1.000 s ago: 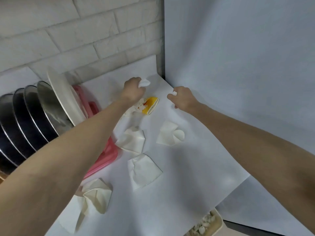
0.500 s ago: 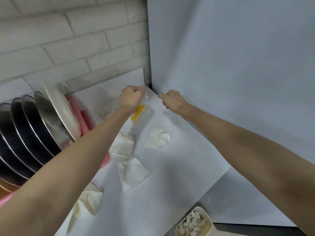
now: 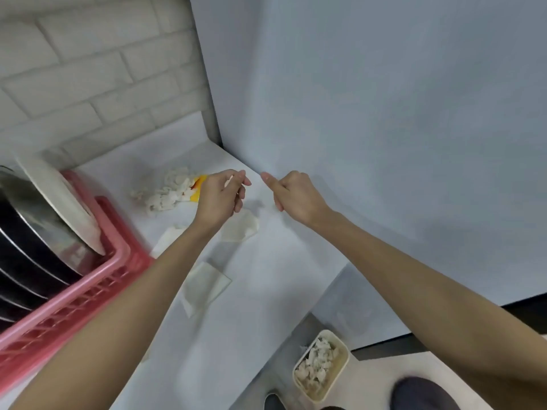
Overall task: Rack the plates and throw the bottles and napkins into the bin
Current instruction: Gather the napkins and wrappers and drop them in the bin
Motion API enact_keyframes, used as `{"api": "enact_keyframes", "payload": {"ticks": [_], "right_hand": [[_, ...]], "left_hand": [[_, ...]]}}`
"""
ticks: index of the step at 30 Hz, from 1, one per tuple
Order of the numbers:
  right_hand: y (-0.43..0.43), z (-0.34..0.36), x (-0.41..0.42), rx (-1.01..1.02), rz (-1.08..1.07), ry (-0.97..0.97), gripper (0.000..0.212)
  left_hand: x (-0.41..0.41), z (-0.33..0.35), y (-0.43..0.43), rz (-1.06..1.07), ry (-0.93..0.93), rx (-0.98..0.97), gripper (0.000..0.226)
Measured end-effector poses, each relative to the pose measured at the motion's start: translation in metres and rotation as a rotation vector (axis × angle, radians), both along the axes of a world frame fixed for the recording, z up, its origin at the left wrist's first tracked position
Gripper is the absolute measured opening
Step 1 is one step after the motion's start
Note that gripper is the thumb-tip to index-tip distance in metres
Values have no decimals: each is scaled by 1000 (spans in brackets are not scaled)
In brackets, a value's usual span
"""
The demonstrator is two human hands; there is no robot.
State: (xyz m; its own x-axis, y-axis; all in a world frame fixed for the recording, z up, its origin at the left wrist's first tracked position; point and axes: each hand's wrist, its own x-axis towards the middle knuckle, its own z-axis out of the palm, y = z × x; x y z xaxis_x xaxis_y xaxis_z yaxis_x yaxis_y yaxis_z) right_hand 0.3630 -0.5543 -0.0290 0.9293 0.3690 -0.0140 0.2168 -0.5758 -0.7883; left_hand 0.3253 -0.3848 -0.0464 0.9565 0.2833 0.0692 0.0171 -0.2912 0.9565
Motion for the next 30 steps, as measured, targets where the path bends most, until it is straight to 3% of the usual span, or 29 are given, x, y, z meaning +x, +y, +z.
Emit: {"api": "enact_keyframes", "payload": {"ticks": [4, 9, 15, 20, 24, 30], "right_hand": [[-39, -10, -36, -5, -58, 20, 68], [-93, -30, -91, 79, -67, 92, 36], [-151, -53, -163, 135, 1, 139, 40], [-186, -84, -205, 106, 44, 121, 28], [-208, -94, -243, 209, -47, 226, 25], [-231, -124, -291, 132, -192, 176, 11]], "left_hand": [[-32, -10, -39, -9, -9, -13, 48], [-78, -25, -91, -6, 81, -14, 55], [-147, -41, -142, -20, 221, -16, 33], [-200, -54, -166, -116, 245, -15, 28], [-230, -70, -177, -189, 299, -8, 28], [-261, -100, -194, -327, 280, 41, 30]]}}
